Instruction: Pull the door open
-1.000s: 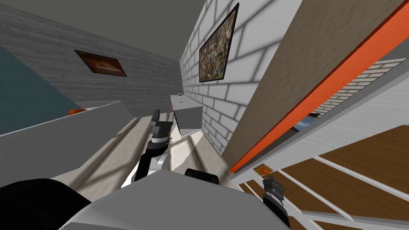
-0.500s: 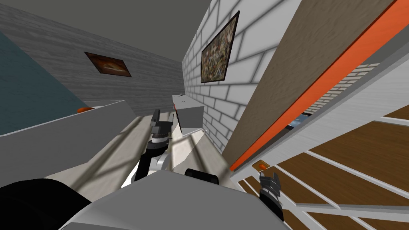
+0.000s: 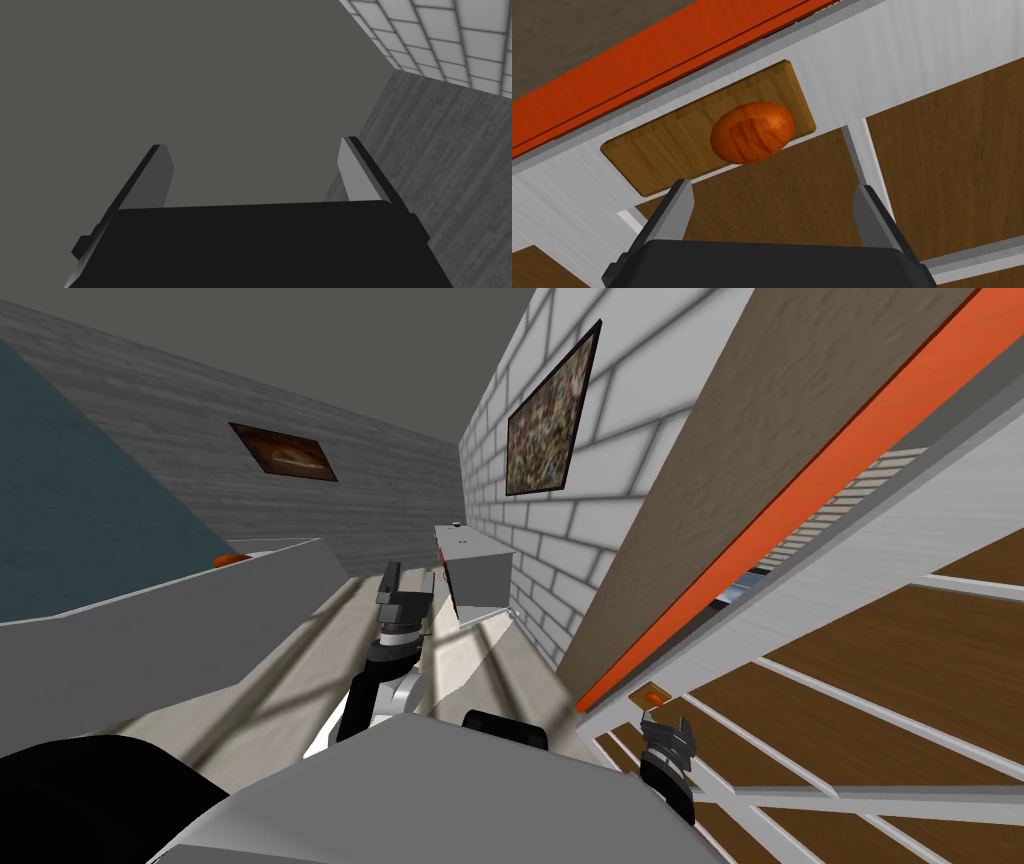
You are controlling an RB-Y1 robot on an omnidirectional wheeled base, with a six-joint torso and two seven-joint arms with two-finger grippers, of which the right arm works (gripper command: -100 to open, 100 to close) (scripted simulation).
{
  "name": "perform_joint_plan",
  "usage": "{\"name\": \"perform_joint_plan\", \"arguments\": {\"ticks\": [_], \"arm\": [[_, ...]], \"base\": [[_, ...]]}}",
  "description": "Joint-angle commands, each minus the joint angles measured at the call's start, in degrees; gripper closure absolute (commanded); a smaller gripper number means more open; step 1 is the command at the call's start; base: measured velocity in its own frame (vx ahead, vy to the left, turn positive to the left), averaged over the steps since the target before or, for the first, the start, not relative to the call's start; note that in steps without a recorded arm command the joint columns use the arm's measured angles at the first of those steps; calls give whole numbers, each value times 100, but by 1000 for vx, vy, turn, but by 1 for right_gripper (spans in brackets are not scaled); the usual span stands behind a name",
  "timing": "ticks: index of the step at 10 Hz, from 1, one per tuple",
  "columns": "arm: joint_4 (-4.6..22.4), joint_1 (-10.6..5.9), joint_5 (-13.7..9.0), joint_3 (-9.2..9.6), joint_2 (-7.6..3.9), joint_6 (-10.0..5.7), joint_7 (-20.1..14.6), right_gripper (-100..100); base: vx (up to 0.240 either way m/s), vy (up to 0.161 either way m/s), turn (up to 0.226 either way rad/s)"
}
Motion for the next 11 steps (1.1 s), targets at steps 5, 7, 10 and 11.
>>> {"name": "perform_joint_plan", "arguments": {"ticks": [5, 7, 10, 11], "arm": [[-129, -148, -317, 94, 172, 90, -860, -100], [-126, -208, -409, 123, 212, 96, -1126, -100], [-121, -327, -593, 180, 293, 109, -1569, -100], [-121, -327, -593, 180, 293, 109, -1619, -100]], "base": [[-63, -4, 29], [-48, 0, 27], [-66, 1, 34], [-48, -1, 18]]}}
